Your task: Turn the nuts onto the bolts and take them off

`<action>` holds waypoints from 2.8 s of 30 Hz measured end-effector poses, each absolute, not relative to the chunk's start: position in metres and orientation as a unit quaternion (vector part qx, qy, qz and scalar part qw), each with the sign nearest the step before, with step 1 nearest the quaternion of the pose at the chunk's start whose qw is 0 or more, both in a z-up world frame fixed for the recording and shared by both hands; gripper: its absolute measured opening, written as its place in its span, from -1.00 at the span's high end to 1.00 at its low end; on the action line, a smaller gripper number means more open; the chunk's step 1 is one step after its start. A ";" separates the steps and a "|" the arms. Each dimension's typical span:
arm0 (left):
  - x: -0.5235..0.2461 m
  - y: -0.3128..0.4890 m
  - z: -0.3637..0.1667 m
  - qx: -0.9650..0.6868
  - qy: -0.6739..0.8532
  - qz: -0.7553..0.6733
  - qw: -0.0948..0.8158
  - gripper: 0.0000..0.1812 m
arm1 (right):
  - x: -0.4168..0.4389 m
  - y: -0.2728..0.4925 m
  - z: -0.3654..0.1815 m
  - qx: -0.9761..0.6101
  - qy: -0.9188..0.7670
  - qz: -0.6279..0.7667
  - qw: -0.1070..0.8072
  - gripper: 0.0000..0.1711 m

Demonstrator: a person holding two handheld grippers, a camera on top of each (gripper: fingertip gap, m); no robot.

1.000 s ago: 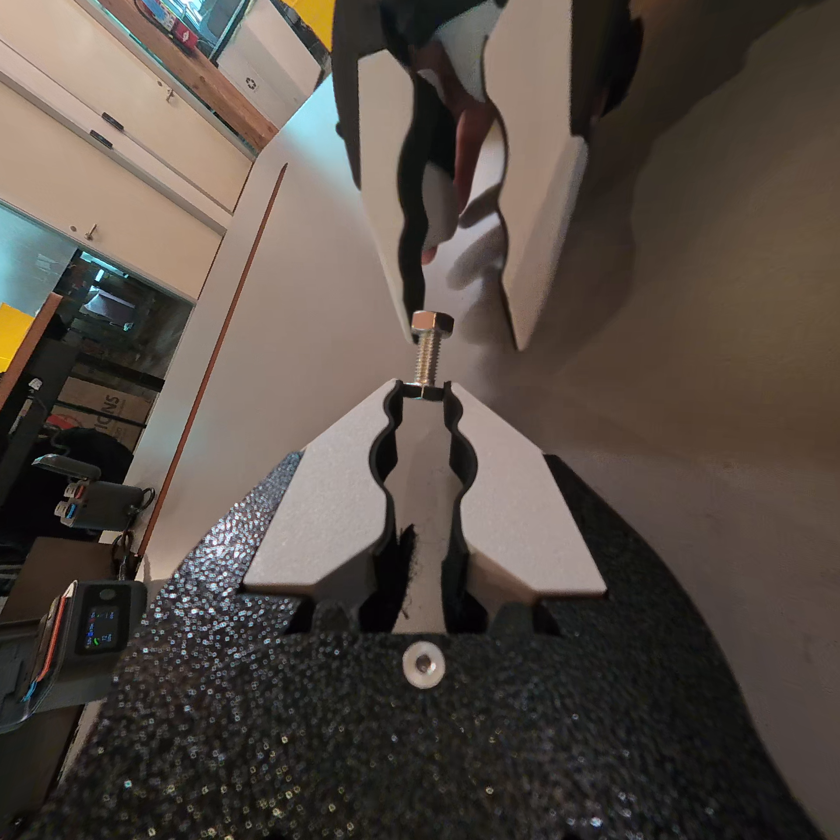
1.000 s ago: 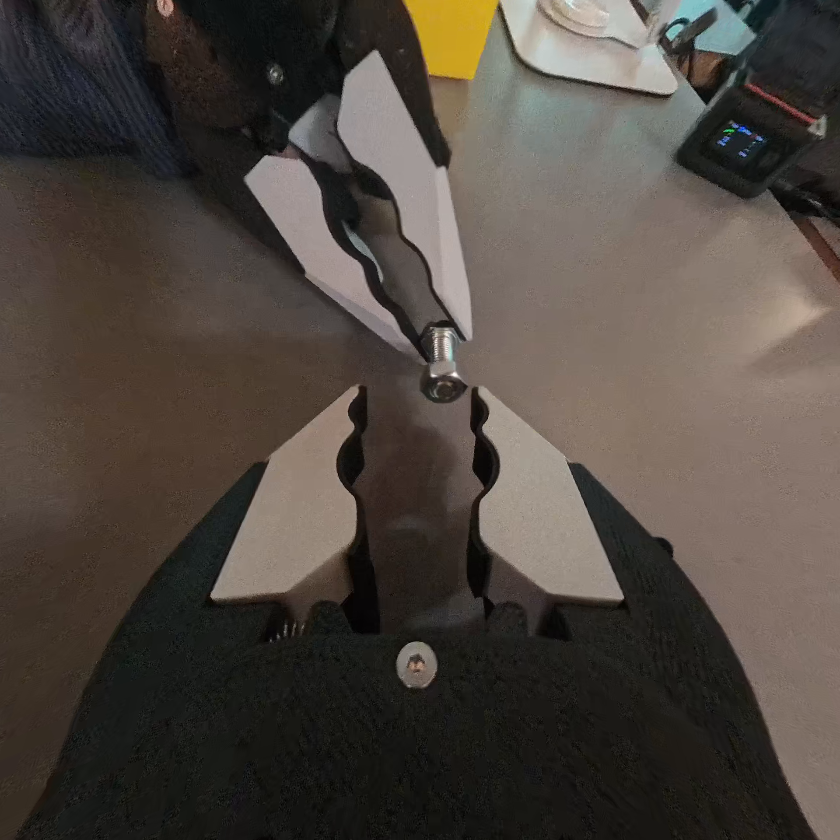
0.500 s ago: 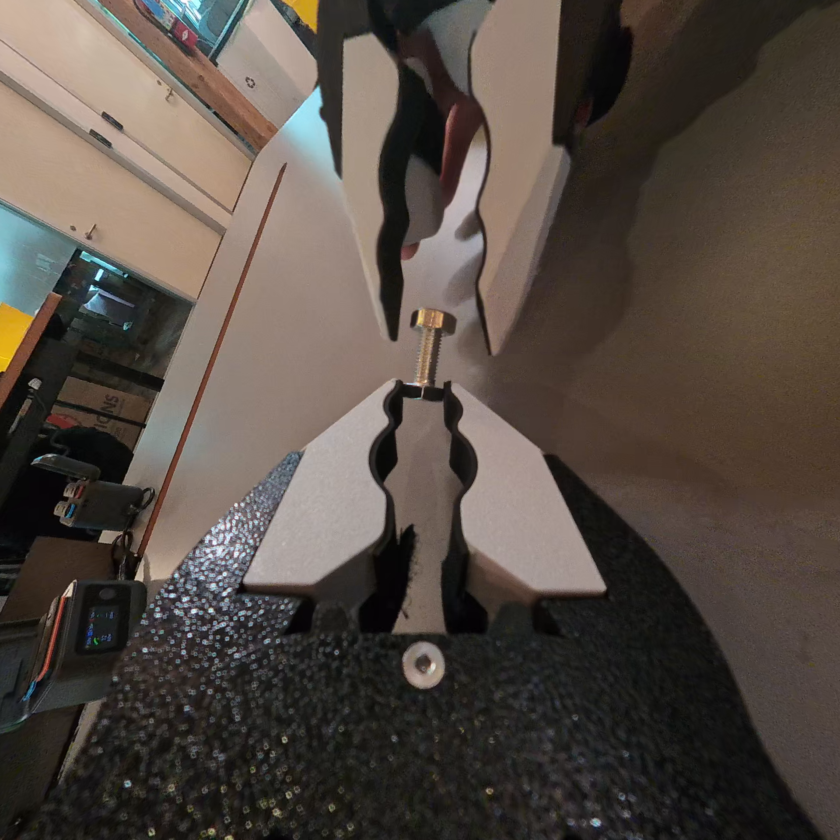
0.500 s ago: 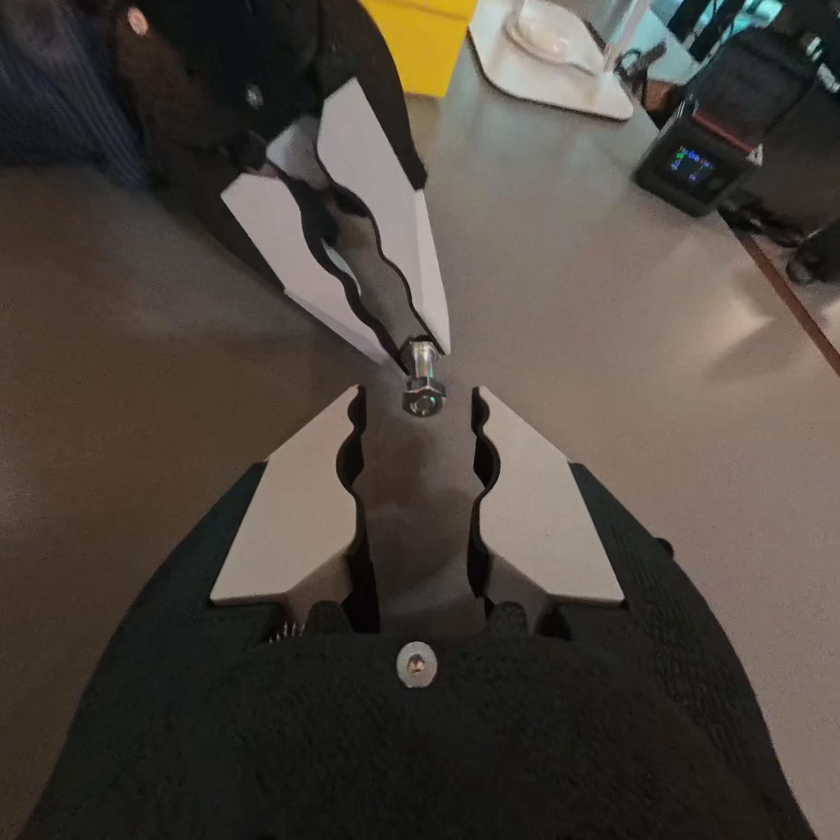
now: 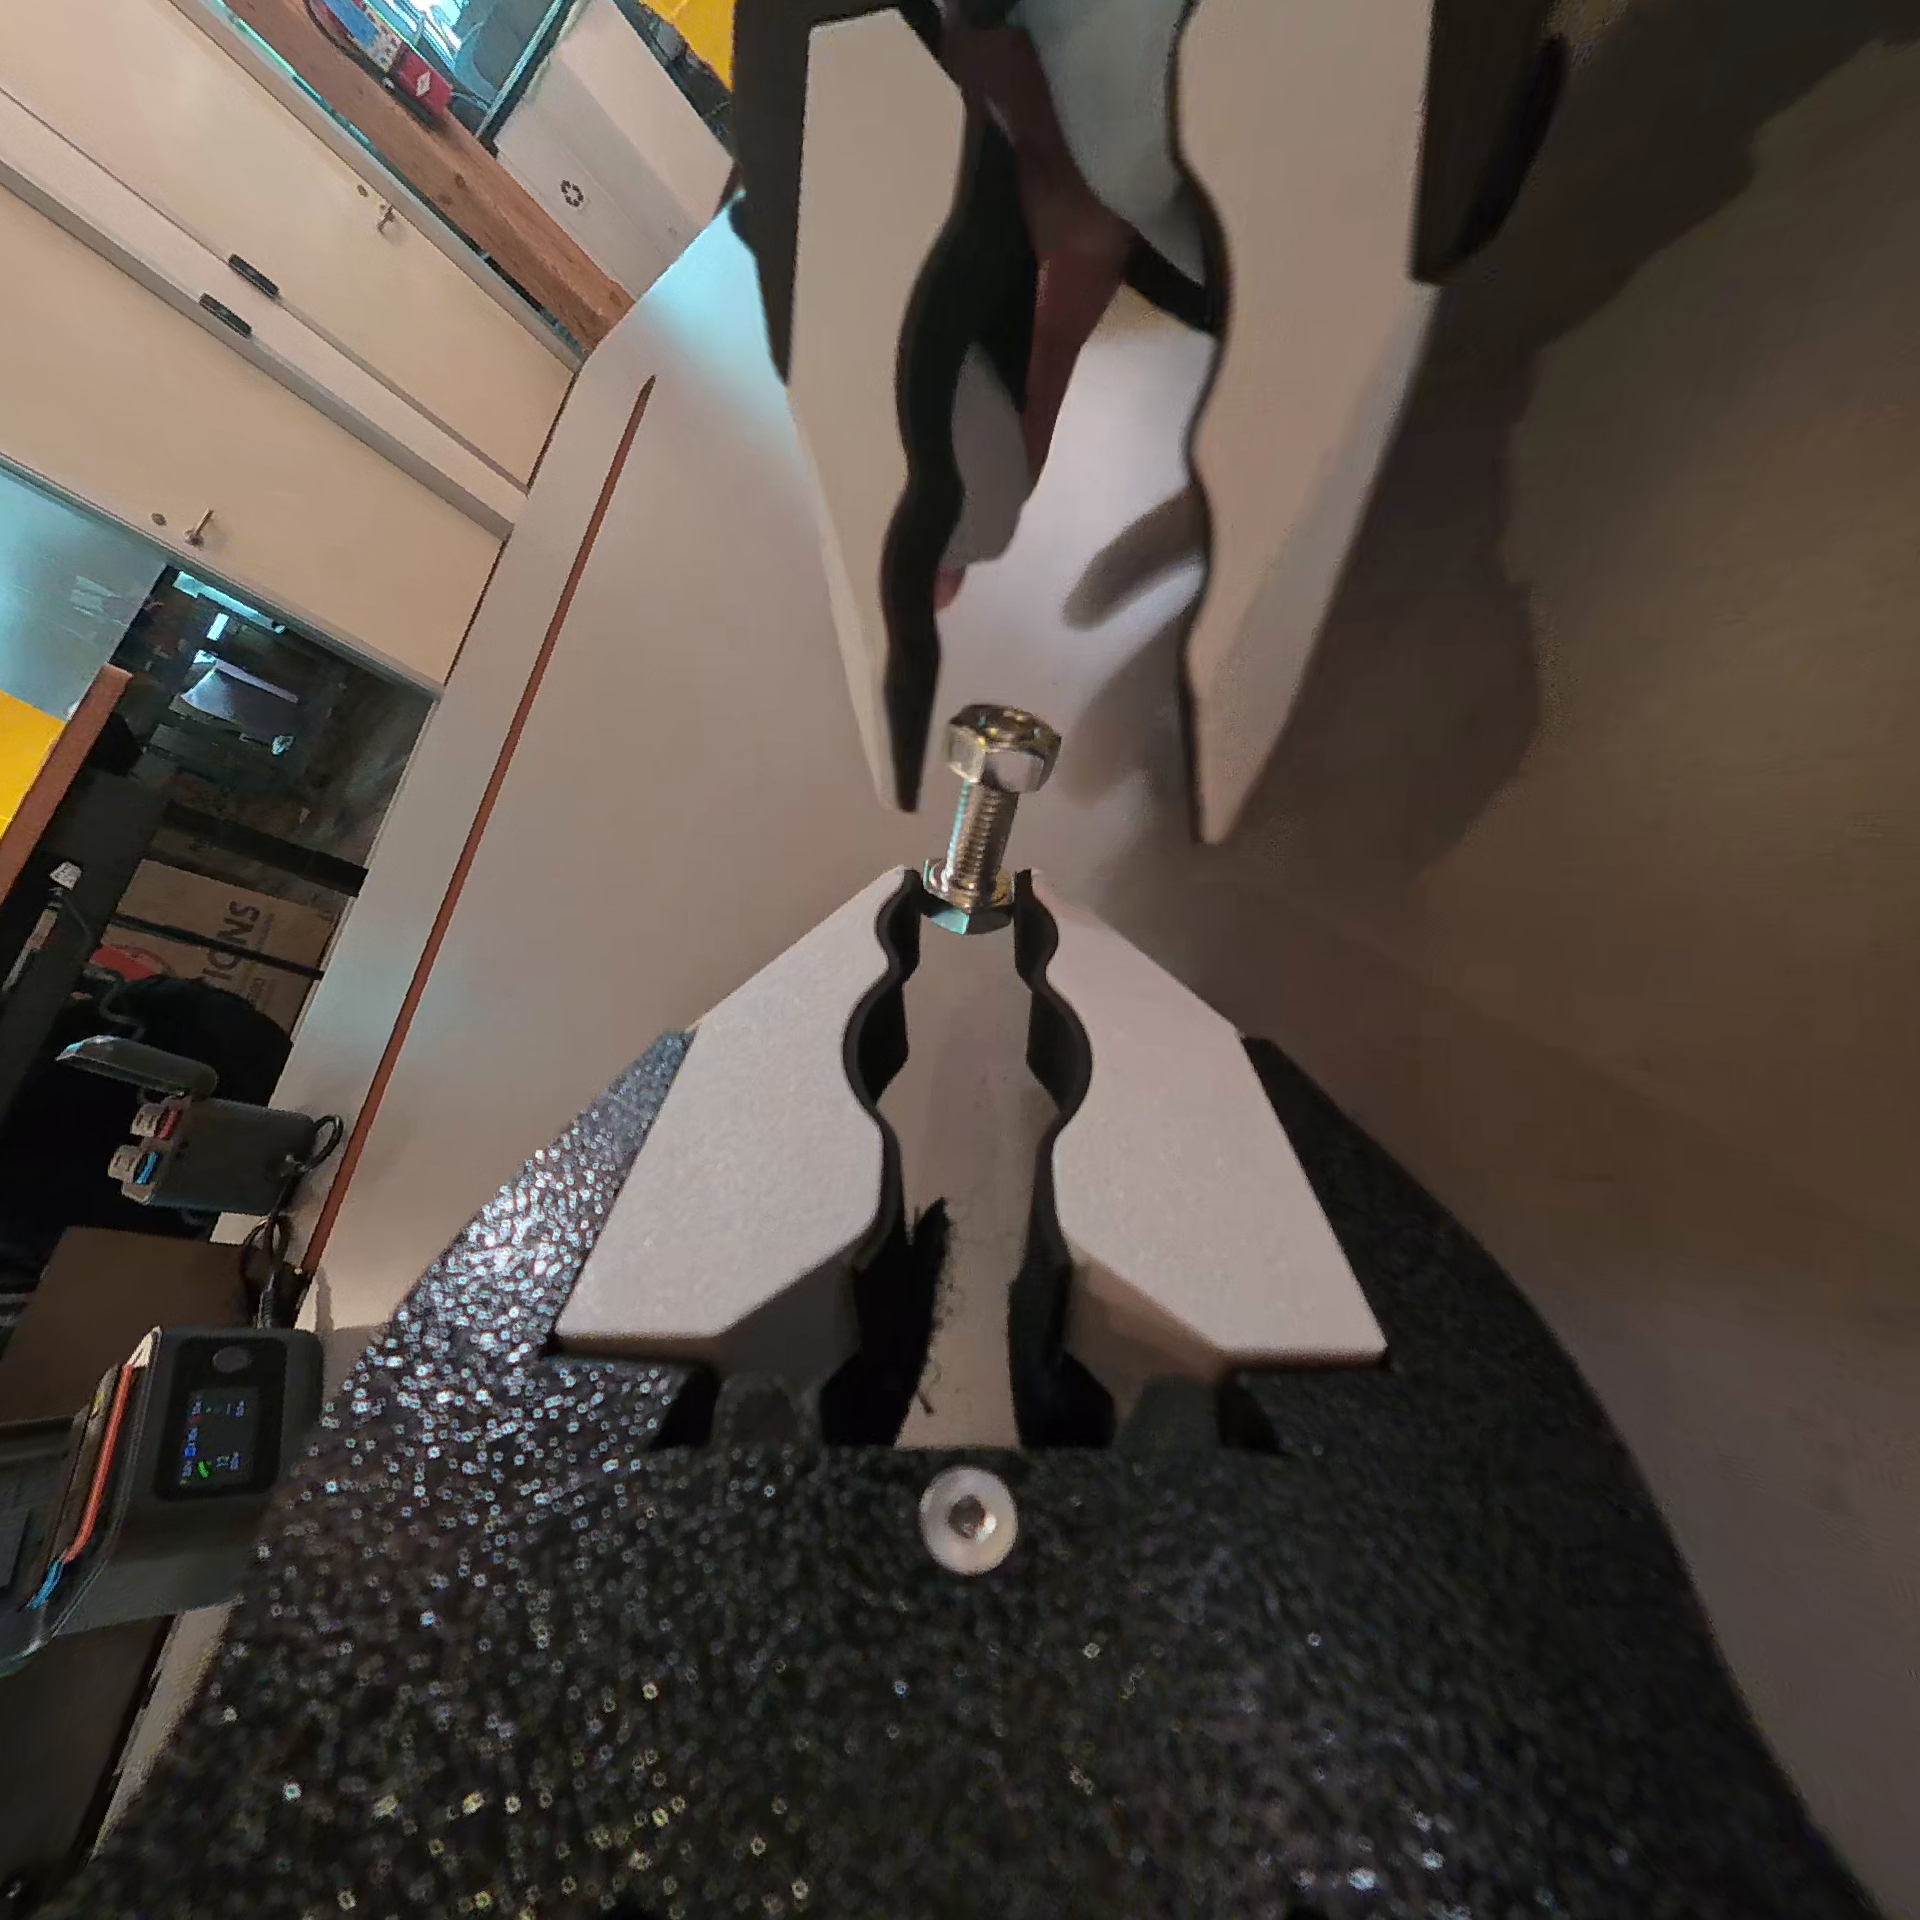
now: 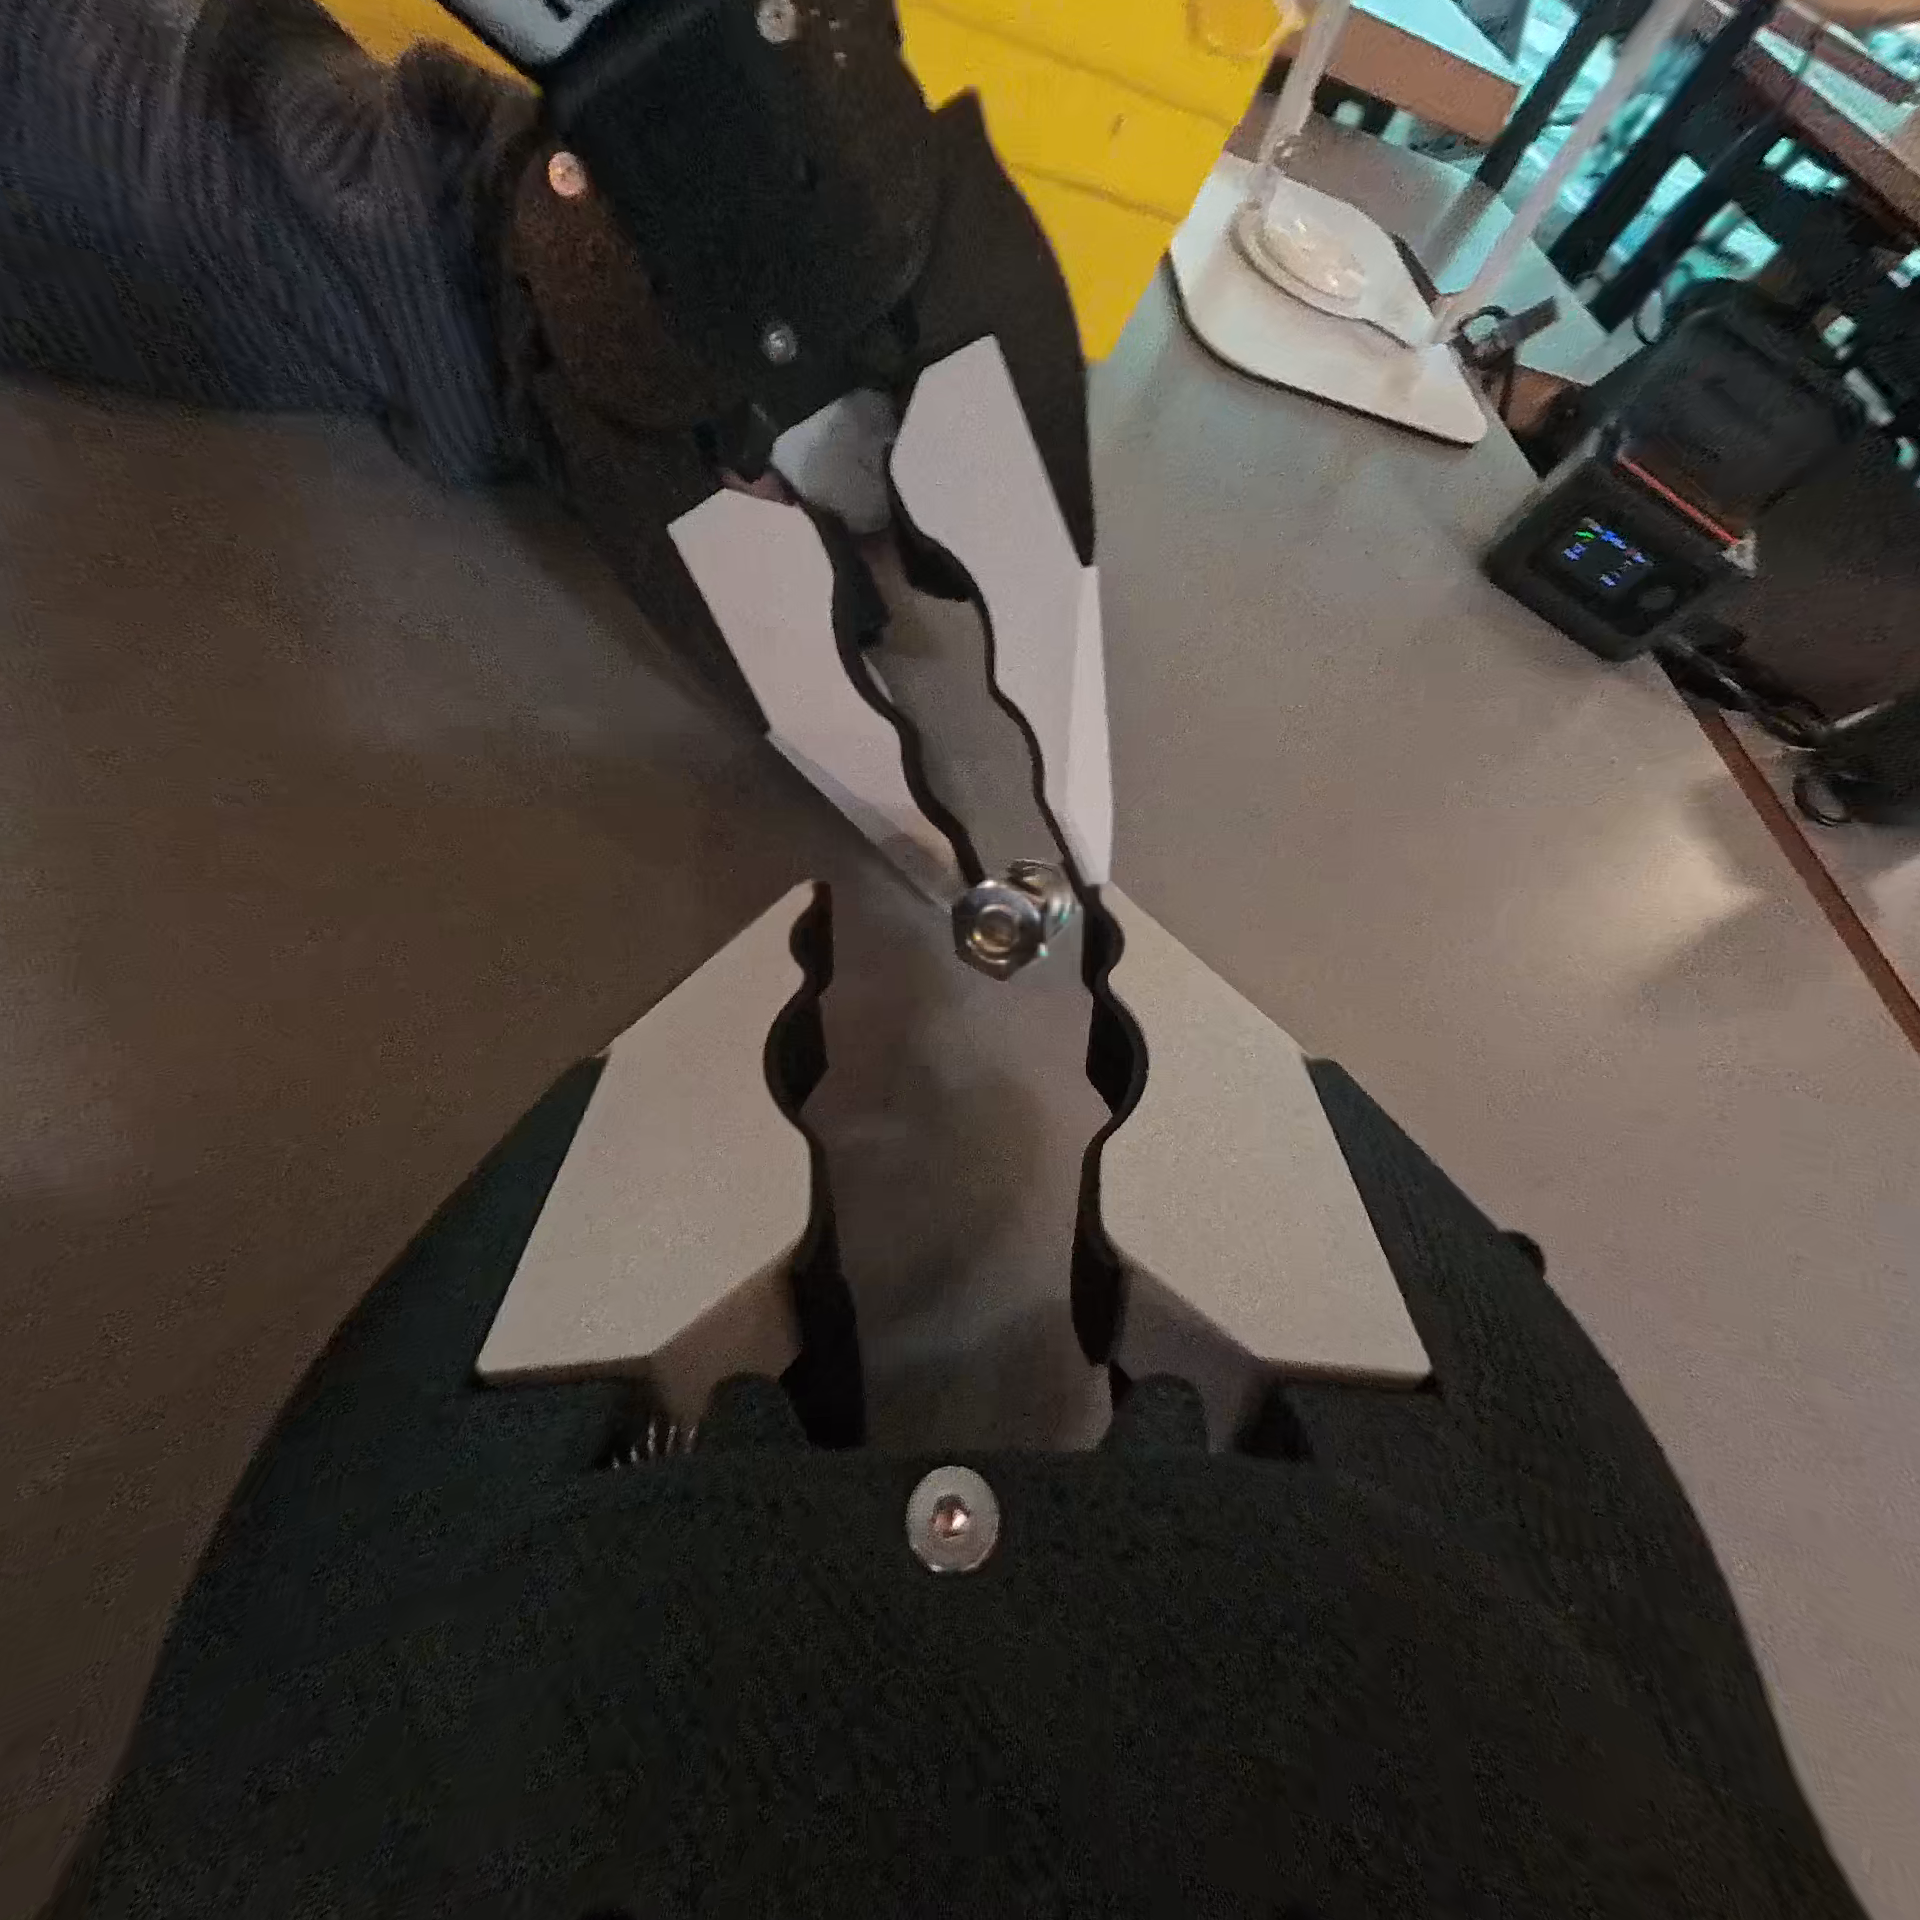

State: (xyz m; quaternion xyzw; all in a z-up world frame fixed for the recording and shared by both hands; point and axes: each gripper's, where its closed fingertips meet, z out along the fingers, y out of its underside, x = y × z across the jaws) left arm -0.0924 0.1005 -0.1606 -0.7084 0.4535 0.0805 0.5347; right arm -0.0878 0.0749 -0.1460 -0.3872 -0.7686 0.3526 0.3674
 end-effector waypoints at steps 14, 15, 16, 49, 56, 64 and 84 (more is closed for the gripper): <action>-0.092 0.100 -0.161 -0.709 0.454 0.081 0.534 0.83 | -0.092 0.074 -0.145 -0.369 -0.776 0.321 0.398 0.42; -0.092 0.100 -0.161 -0.709 0.453 0.081 0.534 0.83 | -0.091 0.081 -0.144 -0.384 -0.770 0.318 0.398 0.42; -0.093 0.100 -0.161 -0.710 0.452 0.081 0.533 0.83 | -0.089 0.087 -0.145 -0.399 -0.767 0.314 0.392 0.42; -0.098 0.111 -0.137 -0.761 0.312 -0.018 0.569 0.83 | -0.102 0.078 -0.111 -0.365 -0.719 0.354 0.475 0.25; -0.108 0.114 -0.104 -0.752 0.149 -0.152 0.624 0.83 | -0.105 0.067 -0.075 -0.383 -0.636 0.481 0.465 0.05; -0.103 0.113 -0.097 -0.739 0.148 -0.172 0.634 0.83 | -0.105 0.055 -0.068 -0.374 -0.619 0.529 0.444 -0.16; -0.103 0.112 -0.090 -0.727 0.137 -0.179 0.648 0.83 | -0.104 0.045 -0.066 -0.349 -0.627 0.536 0.445 -0.37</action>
